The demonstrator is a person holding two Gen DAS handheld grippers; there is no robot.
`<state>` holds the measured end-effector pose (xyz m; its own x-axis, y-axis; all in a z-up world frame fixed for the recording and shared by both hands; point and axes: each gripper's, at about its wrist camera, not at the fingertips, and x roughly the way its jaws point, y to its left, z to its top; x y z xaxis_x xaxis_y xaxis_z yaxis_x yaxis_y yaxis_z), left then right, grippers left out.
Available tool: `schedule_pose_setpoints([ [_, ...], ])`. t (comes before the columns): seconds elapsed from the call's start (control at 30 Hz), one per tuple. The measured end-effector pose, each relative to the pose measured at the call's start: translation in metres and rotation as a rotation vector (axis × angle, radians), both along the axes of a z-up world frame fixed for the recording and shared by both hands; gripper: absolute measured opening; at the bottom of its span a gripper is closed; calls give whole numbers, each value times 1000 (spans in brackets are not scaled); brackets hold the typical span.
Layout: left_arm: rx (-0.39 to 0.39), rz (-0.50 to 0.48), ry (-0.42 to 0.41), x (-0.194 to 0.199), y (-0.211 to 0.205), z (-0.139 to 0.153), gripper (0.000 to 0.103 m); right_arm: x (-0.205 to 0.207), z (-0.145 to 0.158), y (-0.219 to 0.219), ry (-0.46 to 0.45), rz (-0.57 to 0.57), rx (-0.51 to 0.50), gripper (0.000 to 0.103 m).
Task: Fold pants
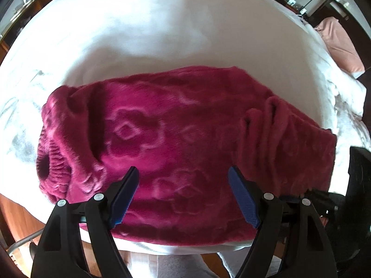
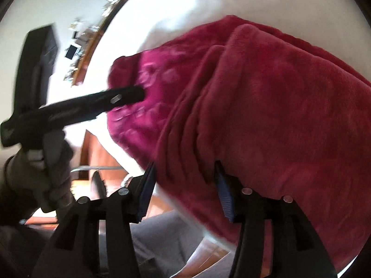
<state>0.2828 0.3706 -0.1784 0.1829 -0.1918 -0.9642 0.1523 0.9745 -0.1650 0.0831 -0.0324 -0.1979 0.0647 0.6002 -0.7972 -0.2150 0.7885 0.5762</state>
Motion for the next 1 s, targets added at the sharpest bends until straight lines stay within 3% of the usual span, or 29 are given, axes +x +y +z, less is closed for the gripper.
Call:
schedule_pose_setpoints([
  [0.27,-79,-61,-37,-7,-65,15,78,-33,20,-42,-3,-8,21,52],
  [0.57,8,-38,72,-38,-103,-43,78,-63,16,-123,0,-115,-81,52],
  [0.6,22,-23,76,-43,-102,-50,74,-66,14,-130,2,-121,-93,52],
  [0.63,35,-13,74,-46,-100,-55,61,-69,12,-138,3,-128,-110,52],
  [0.73,36,22,64,-54,-89,-66,49,-75,10,-154,3,-133,-137,52],
  [1.0,85,42,40,-71,-81,-69,46,-63,14,-136,-106,-76,-188,52],
])
